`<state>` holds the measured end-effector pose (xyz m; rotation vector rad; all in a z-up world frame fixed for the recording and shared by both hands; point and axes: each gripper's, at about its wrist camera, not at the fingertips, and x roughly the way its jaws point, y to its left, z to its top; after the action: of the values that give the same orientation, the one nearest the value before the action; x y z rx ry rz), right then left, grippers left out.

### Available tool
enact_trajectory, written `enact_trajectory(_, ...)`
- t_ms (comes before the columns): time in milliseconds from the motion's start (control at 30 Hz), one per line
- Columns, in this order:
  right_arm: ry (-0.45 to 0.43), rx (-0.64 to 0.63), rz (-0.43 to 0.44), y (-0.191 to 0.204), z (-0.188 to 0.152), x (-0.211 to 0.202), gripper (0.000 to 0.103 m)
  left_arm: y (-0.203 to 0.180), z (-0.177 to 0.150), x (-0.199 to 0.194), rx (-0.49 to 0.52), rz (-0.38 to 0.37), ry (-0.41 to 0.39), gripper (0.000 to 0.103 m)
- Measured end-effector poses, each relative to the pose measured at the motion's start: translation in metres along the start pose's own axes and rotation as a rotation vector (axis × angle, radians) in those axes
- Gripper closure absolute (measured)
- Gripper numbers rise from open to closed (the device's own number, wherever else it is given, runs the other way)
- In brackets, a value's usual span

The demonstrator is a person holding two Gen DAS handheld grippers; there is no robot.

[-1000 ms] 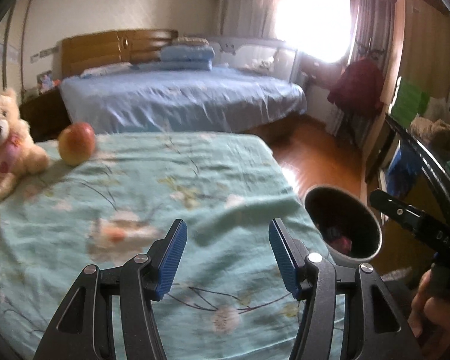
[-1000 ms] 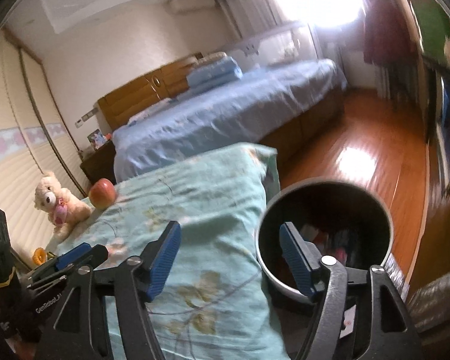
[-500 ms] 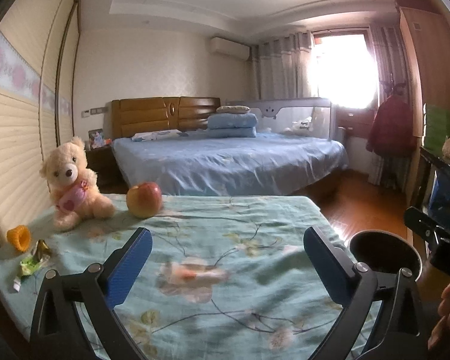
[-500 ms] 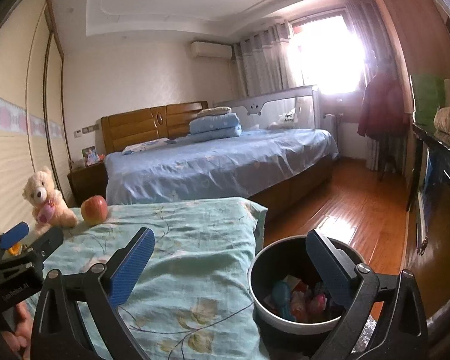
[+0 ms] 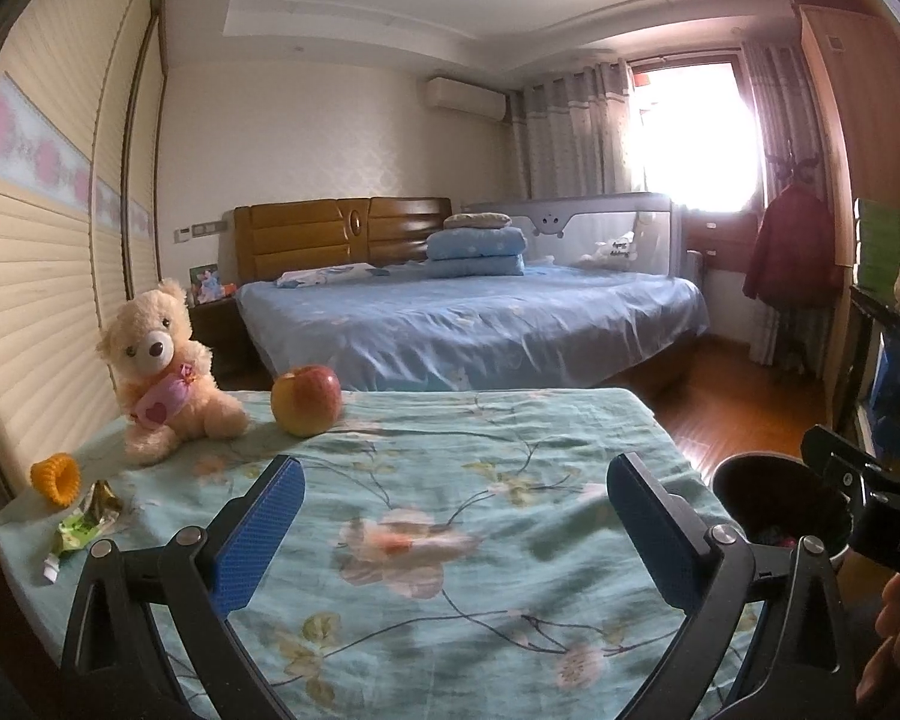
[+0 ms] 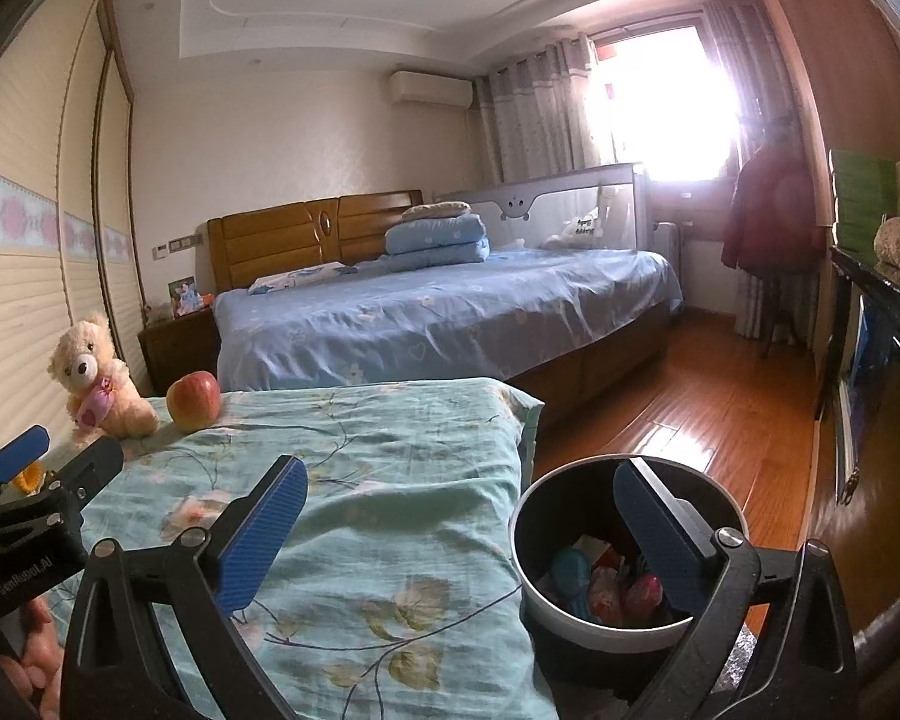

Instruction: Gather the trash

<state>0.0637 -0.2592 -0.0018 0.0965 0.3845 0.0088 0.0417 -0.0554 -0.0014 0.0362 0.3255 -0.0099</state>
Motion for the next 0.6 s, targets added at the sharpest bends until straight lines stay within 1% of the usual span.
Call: enact_trajectory(600, 0.019, 0.004, -0.001, 0.0017, -0.0025, -0.0005, 0.0, 0.0034, 0.0001, 0.0052, 0.004, 0.001, 0.015, 0.001)
